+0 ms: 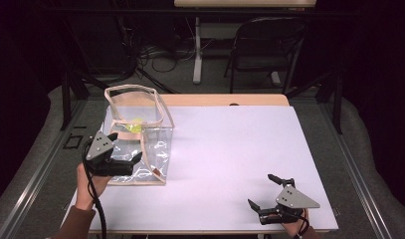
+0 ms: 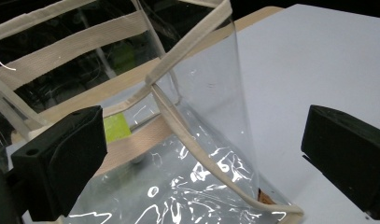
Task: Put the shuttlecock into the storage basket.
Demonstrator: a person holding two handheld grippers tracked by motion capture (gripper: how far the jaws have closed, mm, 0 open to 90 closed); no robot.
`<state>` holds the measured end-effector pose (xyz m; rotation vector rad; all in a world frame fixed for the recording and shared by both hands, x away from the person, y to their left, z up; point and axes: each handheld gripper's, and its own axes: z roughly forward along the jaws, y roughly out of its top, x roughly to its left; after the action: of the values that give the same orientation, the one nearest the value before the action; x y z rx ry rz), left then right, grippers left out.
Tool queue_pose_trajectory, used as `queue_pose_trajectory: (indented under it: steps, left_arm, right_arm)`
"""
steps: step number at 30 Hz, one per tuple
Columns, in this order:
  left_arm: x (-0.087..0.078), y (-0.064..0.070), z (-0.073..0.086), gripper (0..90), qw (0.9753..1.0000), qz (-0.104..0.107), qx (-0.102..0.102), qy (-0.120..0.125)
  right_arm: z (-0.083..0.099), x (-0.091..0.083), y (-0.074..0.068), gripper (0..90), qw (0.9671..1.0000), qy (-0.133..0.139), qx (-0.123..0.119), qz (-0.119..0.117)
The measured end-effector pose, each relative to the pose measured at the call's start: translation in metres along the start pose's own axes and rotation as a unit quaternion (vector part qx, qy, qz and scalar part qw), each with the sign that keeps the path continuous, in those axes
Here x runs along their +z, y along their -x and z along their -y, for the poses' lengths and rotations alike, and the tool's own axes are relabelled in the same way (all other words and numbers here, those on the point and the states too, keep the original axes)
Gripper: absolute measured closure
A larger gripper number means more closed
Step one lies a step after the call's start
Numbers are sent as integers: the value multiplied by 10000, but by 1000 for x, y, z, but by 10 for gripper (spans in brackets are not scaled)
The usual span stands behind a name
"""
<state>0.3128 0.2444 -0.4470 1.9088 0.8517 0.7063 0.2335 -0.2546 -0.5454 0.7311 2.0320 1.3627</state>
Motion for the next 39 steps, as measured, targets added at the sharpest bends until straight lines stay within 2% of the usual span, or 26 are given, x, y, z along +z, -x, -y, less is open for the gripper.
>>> queue_pose_trajectory:
  steps: [6, 11, 21, 24, 35, 39]
  left_arm:
    - [-5, 12, 11, 0, 9998, 108, 65, 171]
    - [-5, 21, 21, 0, 9992, 291, 117, 249]
    - [-3, 36, 47, 0, 9974, 498, 106, 513]
    - [-2, 41, 54, 0, 9970, 574, 113, 498]
    - [4, 51, 82, 0, 9957, 869, -101, 310]
    - [4, 53, 89, 0, 9944, 972, -182, 381]
  right_arm:
    - [0, 0, 0, 0, 10000, 0, 3, 3]
    - [0, 0, 0, 0, 10000, 0, 0, -3]
    - [0, 0, 0, 0, 10000, -5, 7, -2]
    - [0, 0, 0, 0, 10000, -19, 5, -6]
    - [0, 0, 0, 0, 10000, -22, 0, 2]
    - [0, 0, 0, 0, 10000, -23, -5, 3]
